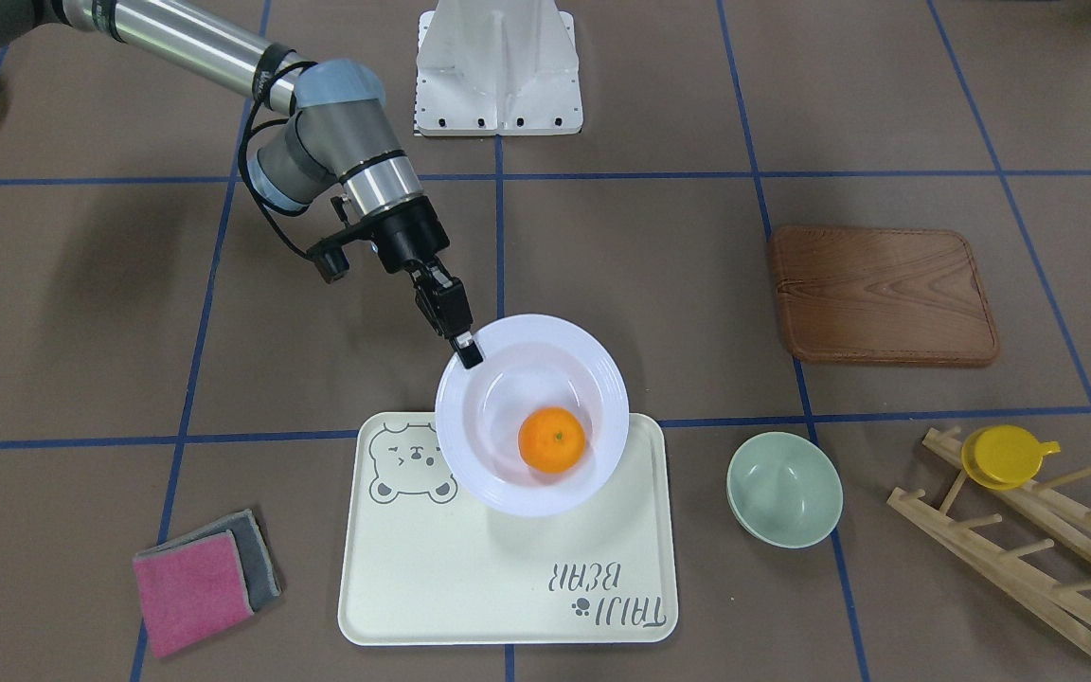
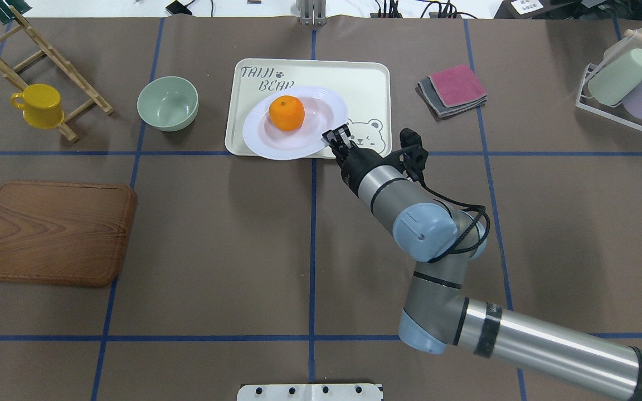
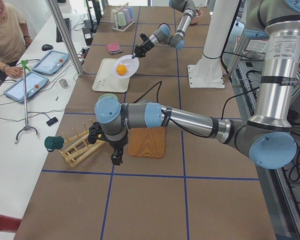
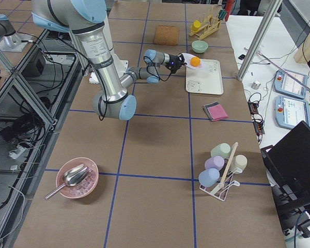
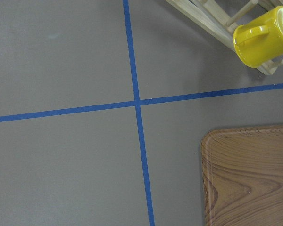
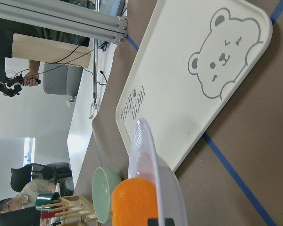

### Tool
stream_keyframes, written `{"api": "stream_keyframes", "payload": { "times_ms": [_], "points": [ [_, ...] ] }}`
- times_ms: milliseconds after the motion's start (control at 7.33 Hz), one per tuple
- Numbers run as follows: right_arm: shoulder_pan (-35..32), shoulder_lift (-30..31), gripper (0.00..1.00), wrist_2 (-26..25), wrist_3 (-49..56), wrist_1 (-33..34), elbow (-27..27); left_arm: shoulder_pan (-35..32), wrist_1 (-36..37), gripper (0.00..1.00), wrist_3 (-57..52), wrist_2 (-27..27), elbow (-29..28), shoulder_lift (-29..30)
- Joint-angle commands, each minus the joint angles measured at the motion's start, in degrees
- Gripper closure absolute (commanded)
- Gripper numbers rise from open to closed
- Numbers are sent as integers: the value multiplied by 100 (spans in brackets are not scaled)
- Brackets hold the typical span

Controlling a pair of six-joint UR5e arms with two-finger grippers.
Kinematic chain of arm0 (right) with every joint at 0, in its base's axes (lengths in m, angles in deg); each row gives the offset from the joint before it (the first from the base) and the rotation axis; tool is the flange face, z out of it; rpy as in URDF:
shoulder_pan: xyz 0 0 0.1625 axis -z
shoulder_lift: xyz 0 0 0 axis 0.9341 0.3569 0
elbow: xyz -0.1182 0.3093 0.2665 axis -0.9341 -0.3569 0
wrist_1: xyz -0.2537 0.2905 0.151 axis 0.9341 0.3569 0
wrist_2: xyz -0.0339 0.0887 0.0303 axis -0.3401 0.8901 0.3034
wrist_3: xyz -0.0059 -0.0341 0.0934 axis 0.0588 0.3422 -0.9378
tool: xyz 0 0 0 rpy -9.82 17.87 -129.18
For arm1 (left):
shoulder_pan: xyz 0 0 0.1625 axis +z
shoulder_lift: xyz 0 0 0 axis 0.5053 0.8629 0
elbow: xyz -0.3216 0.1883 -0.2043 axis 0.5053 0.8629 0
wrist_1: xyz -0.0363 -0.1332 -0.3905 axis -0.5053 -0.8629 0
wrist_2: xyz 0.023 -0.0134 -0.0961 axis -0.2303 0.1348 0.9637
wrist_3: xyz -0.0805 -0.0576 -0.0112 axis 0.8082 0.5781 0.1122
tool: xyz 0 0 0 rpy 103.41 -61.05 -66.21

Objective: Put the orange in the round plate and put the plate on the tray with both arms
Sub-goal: 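Slide the plate with the right gripper farther away onto the cream tray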

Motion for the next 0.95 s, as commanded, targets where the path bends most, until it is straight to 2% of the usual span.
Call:
{"api": "stream_keyframes", "payload": {
  "times_ms": [0,136,273,409,545,682,818],
  "points": [
    [-229,-820,100,-345,-682,24,-1285,1,0,0,0,0,1,7],
    [-238,-858,100,-435,-842,42,-1421,19,0,0,9,0,1,7],
    [-229,-788,85,-453,-783,199,-1422,19,0,0,9,0,9,7],
    [-195,-805,29,-410,-565,461,-1396,19,0,0,9,0,9,7],
    [-168,-779,0,-357,-75,464,-1178,19,0,0,9,43,27,7],
    [-168,-483,0,139,565,560,-645,27,0,0,9,87,27,7],
    [-220,-167,0,849,1511,1117,13,19,0,0,9,88,10,7]
  ]
}}
